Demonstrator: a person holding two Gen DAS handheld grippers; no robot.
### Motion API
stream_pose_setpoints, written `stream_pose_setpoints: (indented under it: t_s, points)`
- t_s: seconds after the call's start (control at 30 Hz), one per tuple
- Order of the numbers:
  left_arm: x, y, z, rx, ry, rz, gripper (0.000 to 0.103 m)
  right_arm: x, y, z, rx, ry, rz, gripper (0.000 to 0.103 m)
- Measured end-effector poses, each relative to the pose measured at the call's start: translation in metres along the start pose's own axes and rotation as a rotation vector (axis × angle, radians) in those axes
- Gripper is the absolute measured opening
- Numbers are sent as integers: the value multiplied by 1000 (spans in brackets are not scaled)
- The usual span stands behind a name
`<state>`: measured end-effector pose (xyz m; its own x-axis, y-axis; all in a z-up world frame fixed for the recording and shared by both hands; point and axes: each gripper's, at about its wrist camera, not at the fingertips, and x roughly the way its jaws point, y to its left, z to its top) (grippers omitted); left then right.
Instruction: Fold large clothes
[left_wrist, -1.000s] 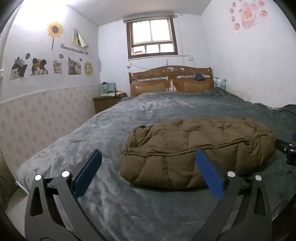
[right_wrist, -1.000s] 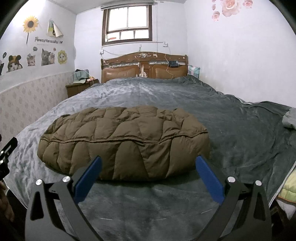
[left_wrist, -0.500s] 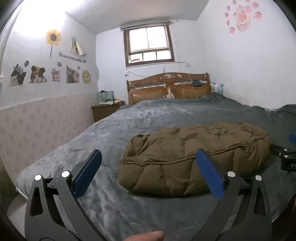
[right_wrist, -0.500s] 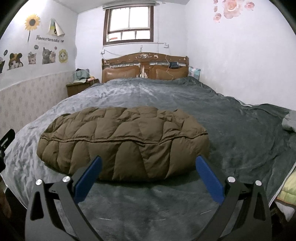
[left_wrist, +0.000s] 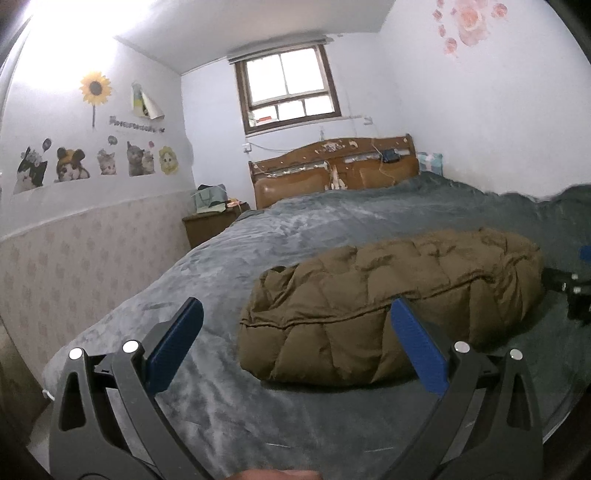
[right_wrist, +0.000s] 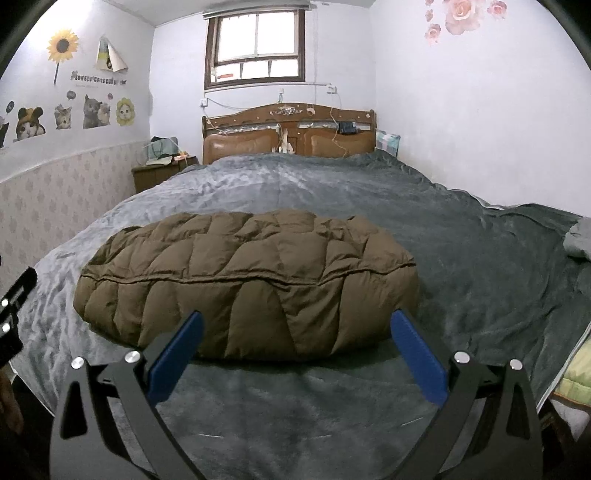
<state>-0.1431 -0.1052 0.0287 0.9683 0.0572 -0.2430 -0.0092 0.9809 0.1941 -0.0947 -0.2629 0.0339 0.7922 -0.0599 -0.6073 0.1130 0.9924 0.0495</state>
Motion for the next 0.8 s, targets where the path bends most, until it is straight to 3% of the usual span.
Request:
stream_pose_setpoints:
  t_s: [0.33, 0.8]
  points:
    - [3, 7, 3, -57, 23, -29, 100, 0, 0, 0, -1, 0, 1, 101]
    - [2, 7, 2, -63, 28, -47, 100, 0, 0, -1, 5, 0, -1, 101]
